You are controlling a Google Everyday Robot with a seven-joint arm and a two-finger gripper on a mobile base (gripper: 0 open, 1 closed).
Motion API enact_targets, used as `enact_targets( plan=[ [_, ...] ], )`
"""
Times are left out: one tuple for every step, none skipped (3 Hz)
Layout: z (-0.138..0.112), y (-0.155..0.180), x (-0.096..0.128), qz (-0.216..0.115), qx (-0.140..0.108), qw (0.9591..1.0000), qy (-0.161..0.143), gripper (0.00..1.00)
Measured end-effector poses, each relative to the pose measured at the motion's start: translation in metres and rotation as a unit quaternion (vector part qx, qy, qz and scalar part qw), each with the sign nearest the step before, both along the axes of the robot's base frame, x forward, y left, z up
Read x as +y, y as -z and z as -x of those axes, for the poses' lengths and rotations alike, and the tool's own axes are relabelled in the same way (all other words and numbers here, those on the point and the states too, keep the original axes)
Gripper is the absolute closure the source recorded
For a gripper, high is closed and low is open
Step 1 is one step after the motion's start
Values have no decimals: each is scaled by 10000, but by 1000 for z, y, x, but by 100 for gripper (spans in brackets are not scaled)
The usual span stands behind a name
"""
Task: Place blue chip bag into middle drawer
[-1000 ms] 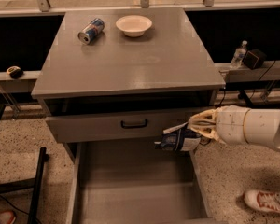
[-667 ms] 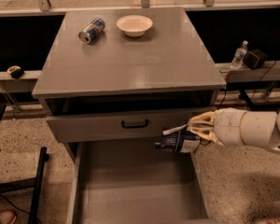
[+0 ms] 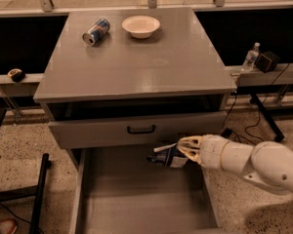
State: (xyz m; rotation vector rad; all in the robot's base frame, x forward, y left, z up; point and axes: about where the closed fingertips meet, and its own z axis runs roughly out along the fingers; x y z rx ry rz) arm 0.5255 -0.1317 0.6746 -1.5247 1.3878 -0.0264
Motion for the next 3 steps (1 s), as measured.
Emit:
enact_targets(
  plan=[
    [-10,37,24,-279,-240,9993,-94,100],
    [-13,73,40,-463,-245,9983,-242,100],
    [-12,96,45,-570,-328,9970,-413,100]
  ],
)
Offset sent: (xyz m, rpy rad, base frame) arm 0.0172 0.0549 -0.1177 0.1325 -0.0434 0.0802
